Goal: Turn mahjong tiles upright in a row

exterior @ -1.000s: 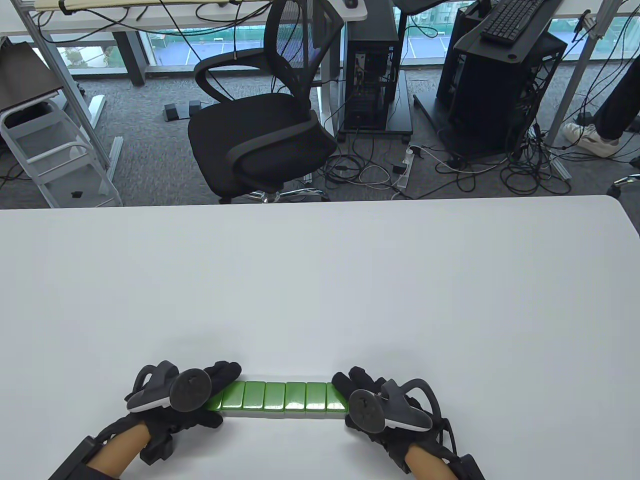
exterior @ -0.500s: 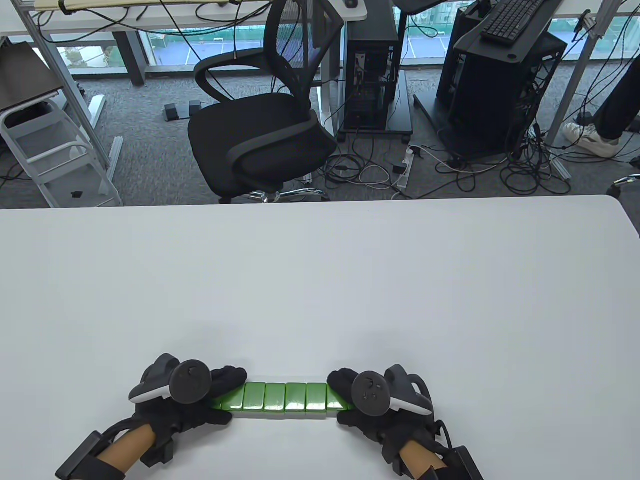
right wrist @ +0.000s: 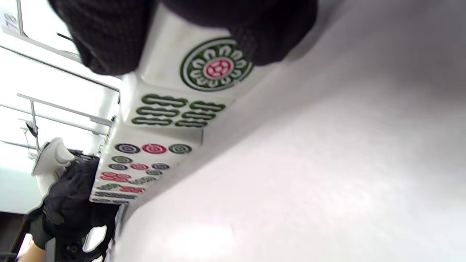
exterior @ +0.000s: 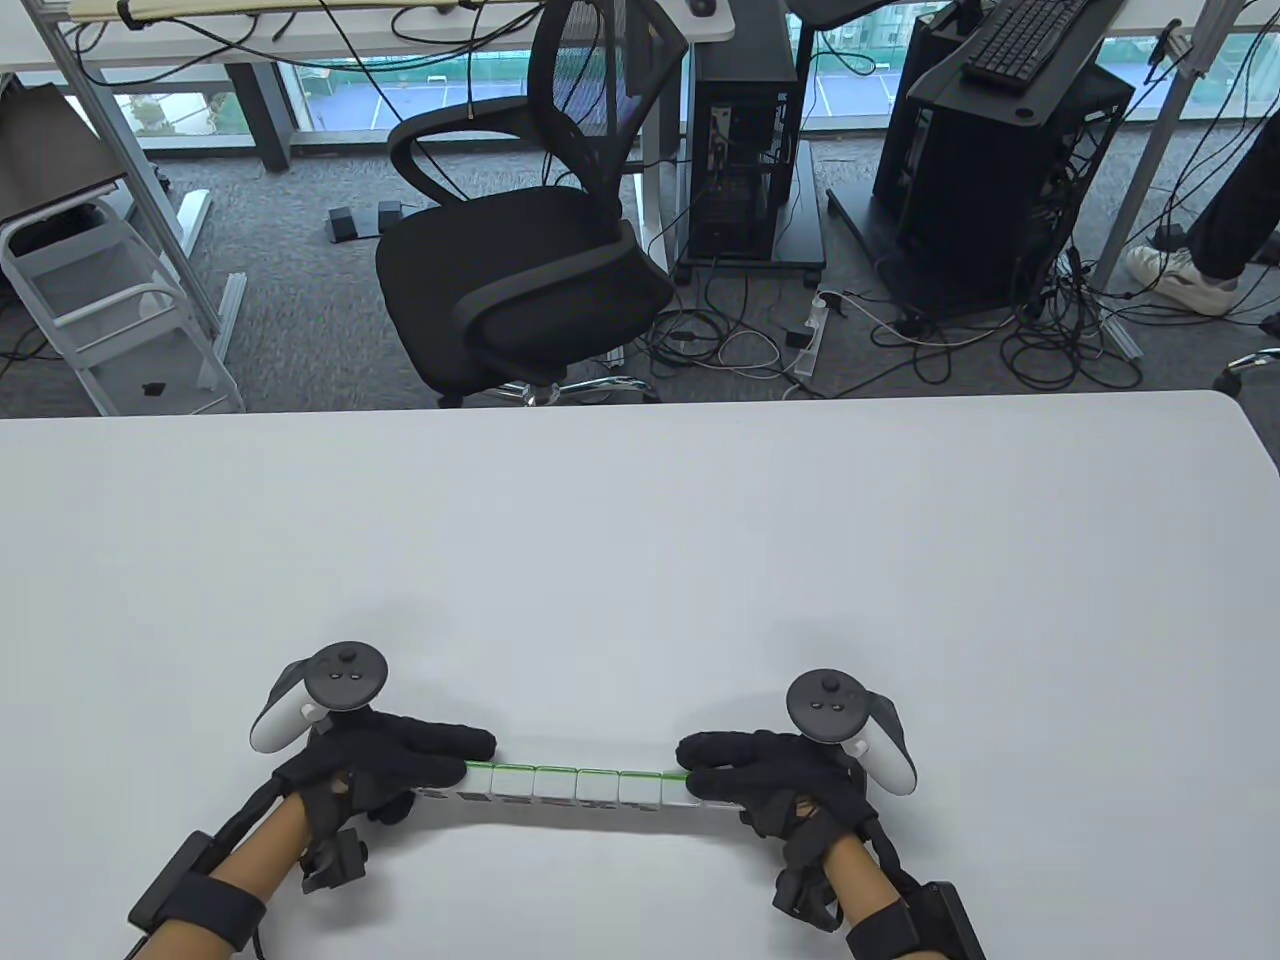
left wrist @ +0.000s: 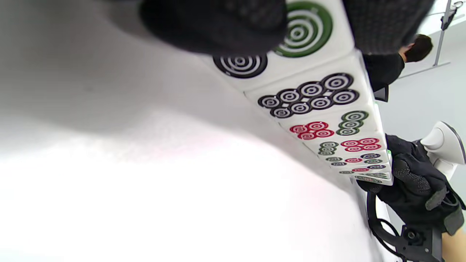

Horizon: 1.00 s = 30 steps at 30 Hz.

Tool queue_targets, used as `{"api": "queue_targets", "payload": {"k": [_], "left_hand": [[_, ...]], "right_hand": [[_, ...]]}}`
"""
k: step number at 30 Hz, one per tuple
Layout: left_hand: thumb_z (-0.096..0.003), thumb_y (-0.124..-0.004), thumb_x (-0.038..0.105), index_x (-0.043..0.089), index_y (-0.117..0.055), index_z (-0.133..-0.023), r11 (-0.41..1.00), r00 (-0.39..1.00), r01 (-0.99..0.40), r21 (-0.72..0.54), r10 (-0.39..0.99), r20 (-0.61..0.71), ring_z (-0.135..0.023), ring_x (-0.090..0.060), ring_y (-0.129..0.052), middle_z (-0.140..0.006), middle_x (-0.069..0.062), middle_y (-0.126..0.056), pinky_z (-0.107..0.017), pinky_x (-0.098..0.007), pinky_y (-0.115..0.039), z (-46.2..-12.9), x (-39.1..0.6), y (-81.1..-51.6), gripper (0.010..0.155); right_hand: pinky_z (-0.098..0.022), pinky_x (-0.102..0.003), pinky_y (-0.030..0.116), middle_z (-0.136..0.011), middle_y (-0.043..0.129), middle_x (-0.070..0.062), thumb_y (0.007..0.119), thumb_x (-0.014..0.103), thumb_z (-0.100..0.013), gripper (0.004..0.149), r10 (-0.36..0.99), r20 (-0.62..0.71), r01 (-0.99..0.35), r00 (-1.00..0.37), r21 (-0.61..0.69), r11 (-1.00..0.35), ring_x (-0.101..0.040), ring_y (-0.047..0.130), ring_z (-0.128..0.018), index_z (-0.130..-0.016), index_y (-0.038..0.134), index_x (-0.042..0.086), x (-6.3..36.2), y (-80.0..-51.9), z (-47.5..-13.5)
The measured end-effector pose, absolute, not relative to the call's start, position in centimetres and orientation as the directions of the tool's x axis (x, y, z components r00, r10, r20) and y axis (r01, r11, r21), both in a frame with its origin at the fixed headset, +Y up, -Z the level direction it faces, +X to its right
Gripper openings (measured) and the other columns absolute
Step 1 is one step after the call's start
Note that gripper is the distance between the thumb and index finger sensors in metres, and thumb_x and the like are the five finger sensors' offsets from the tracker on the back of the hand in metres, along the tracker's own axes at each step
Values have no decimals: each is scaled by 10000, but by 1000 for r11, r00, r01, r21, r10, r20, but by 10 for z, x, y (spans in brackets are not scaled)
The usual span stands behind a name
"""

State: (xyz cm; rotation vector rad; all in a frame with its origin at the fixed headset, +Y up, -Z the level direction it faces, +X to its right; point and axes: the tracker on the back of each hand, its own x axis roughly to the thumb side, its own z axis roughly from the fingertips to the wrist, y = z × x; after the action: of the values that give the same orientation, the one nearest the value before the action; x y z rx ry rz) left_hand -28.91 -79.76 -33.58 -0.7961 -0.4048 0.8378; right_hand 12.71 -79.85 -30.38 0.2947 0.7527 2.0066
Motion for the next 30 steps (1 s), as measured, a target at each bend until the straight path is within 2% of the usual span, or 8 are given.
{"api": "queue_targets", "payload": {"k": [6, 8, 15, 18, 22, 24, 26, 30], "left_hand": [[-399, -730, 577, 432, -726, -904, 461, 632, -499, -734, 773, 56, -192, -133, -954, -1049, 188, -693, -133, -268, -840, -334, -288, -793, 525], [-399, -725, 571, 416, -729, -909, 521, 660, -490, -699, 746, 93, -202, -152, -967, -1051, 163, -695, -142, -284, -847, -331, -286, -788, 533], [-379, -721, 561, 365, -734, -920, 734, 779, -433, -523, 597, 191, -247, -216, -1023, -1043, 37, -713, -173, -338, -882, -316, -281, -769, 576], [-355, -695, 610, 368, -690, -946, 812, 822, -414, -411, 527, 214, -314, -218, -1046, -1050, 16, -695, -204, -354, -886, -308, -285, -757, 638], [-335, -684, 659, 377, -660, -968, 832, 811, -470, -294, 539, 227, -398, -249, -1034, -1064, -19, -676, -255, -385, -868, -295, -302, -735, 694], [-329, -676, 675, 376, -647, -977, 845, 816, -468, -259, 526, 241, -433, -267, -1020, -1070, -23, -670, -297, -405, -858, -287, -313, -725, 715], [-323, -669, 691, 378, -611, -997, 853, 814, -469, -230, 518, 262, -505, -291, -999, -1097, -27, -623, -352, -426, -843, -276, -322, -714, 746], [-316, -663, 709, 414, -535, -1028, 899, 836, -425, -109, 435, 334, -831, -338, -840, -1166, 15, -480, -543, -496, -748, -257, -330, -700, 781]], "right_hand": [[-176, -79, 778, -1074, 621, -3, 721, 434, -517, 433, 819, -24, -687, -573, 560, -463, -378, 737, -367, -920, 725, 277, 122, -792, -305], [-149, -89, 779, -1061, 639, -56, 718, 429, -503, 445, 797, 14, -667, -604, 538, -515, -382, 758, -339, -912, 744, 255, 120, -788, -304], [-100, -140, 804, -1019, 705, -108, 726, 438, -461, 475, 722, 76, -613, -688, 471, -634, -386, 828, -287, -880, 802, 228, 114, -779, -302], [-158, -191, 840, -1047, 654, -132, 684, 488, -464, 537, 646, 103, -535, -756, 471, -701, -416, 870, -363, -937, 738, 240, 113, -770, -299], [-261, -277, 850, -1095, 549, -197, 644, 603, -438, 714, 584, 145, -501, -799, 377, -779, -489, 817, -523, -1047, 569, 238, 123, -751, -288], [-382, -373, 827, -1141, 375, -204, 629, 625, -438, 771, 567, 173, -506, -805, 297, -810, -533, 714, -672, -1085, 443, 249, 132, -740, -280], [-470, -428, 791, -1153, 277, -197, 616, 637, -441, 788, 561, 217, -525, -799, 204, -826, -546, 636, -749, -1093, 373, 268, 142, -729, -270], [-670, -612, 574, -1146, 85, -148, 620, 633, -444, 800, 535, 275, -528, -799, 105, -843, -564, 364, -906, -1085, 258, 318, 154, -719, -250]]}}
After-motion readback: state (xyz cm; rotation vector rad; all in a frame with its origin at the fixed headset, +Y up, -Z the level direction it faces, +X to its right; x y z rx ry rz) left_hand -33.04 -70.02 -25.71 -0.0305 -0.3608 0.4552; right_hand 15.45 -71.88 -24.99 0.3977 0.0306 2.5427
